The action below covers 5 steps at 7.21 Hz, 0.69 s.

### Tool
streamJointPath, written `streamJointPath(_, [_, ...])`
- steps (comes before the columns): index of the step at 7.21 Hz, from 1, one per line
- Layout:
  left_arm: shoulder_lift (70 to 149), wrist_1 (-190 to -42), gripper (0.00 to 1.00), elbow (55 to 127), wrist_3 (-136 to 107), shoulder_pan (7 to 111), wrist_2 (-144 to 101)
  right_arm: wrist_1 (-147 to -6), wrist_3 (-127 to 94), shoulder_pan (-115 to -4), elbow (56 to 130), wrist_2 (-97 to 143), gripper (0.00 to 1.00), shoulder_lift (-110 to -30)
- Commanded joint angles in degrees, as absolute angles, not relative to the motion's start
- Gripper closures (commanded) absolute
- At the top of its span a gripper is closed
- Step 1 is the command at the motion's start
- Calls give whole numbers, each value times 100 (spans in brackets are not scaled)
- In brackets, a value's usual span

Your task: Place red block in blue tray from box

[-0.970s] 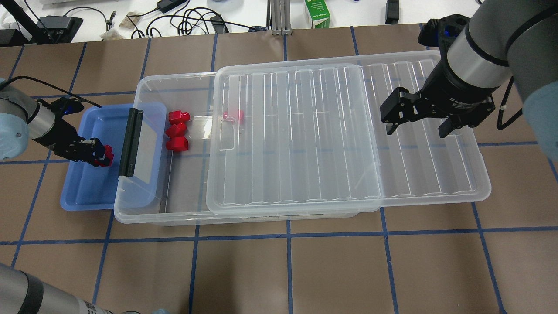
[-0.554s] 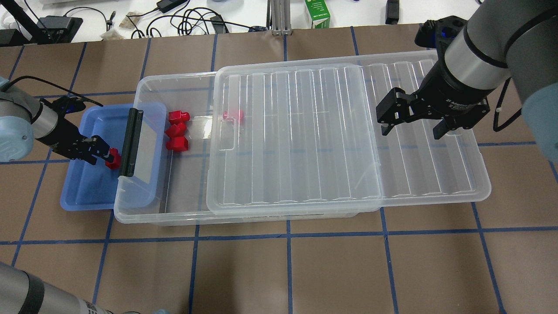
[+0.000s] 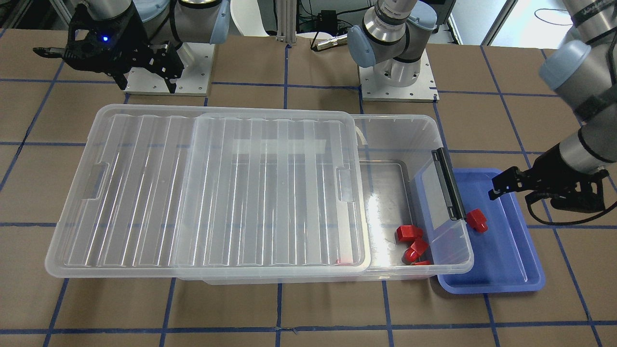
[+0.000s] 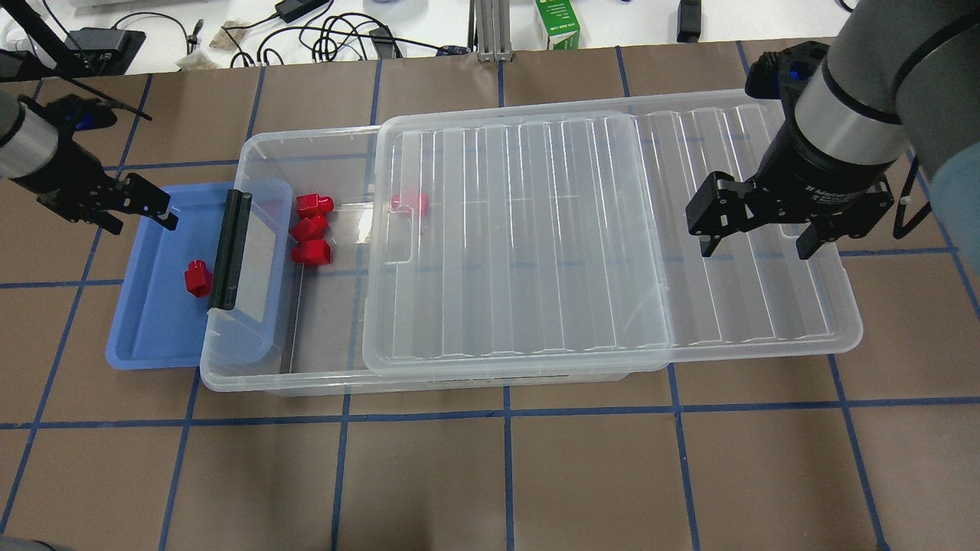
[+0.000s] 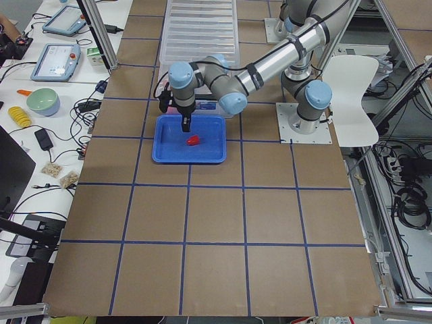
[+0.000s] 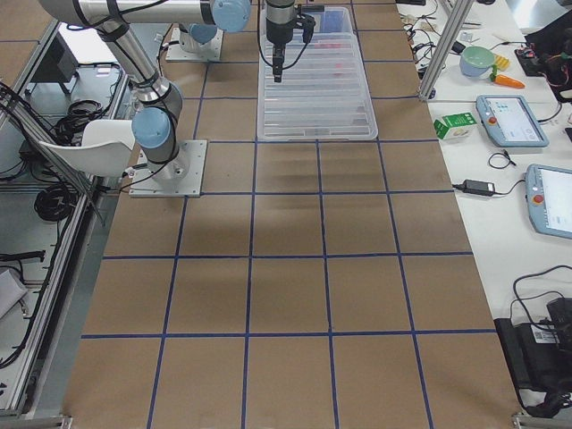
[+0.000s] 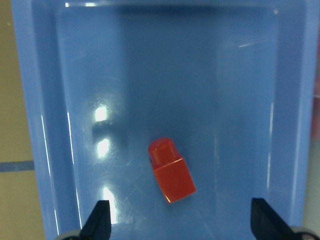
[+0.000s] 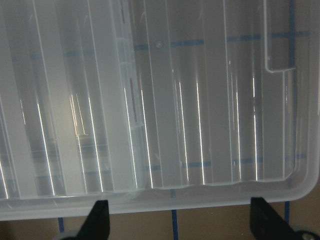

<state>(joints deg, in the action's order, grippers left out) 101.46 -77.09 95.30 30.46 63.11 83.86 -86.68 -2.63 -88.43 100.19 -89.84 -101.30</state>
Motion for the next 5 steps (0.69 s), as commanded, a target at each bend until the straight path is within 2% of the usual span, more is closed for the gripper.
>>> streamJointPath(1, [9521,-8787,0,8739,2001,7263,8639,-8543,-255,-8859,10028,-8939,0,-10247])
streamJointPath(3, [9125,-8842,0,8701,676,8449,8884,-8525,-237,-8868,10028,-8921,0,-10274])
streamJointPath(5, [8983,-8798,0,8815,633,8798,8834,-8525,-237,-8868,10019,-8921,0,-10283])
